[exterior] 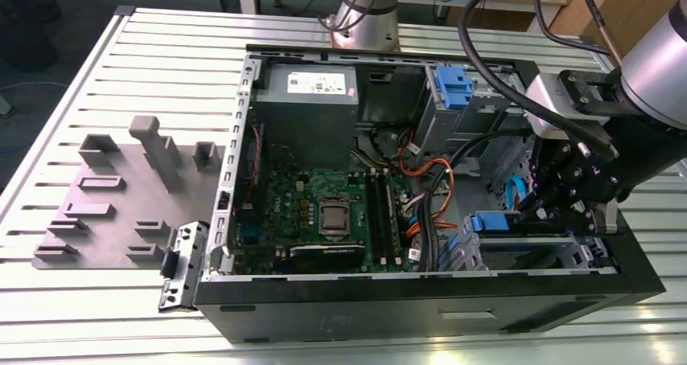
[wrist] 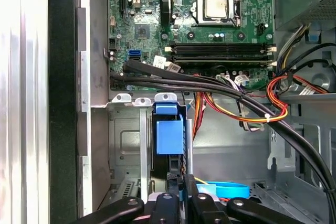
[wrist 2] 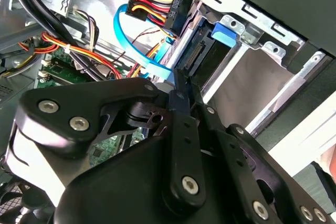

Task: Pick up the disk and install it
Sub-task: 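Insert the first disk wire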

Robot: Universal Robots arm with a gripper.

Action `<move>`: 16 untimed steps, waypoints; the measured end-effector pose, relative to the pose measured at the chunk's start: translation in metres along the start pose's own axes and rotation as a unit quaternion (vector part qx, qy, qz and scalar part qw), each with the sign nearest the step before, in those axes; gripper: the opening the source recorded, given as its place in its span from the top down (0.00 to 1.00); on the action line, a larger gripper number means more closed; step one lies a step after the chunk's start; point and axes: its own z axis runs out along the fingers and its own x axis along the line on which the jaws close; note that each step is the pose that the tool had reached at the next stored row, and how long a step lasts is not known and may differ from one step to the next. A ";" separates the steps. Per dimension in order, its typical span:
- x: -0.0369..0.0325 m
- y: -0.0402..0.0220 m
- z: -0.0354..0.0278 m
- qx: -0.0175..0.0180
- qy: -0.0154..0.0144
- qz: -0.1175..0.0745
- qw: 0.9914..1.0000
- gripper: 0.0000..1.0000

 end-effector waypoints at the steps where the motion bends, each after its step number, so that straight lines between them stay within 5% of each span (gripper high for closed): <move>1: 0.0000 0.0000 0.0000 0.000 0.000 0.000 1.000 0.84; 10: 0.0001 0.0000 0.0010 0.000 0.000 0.000 1.000 0.84; 16: 0.0001 0.0000 0.0011 0.000 0.000 0.000 1.000 0.71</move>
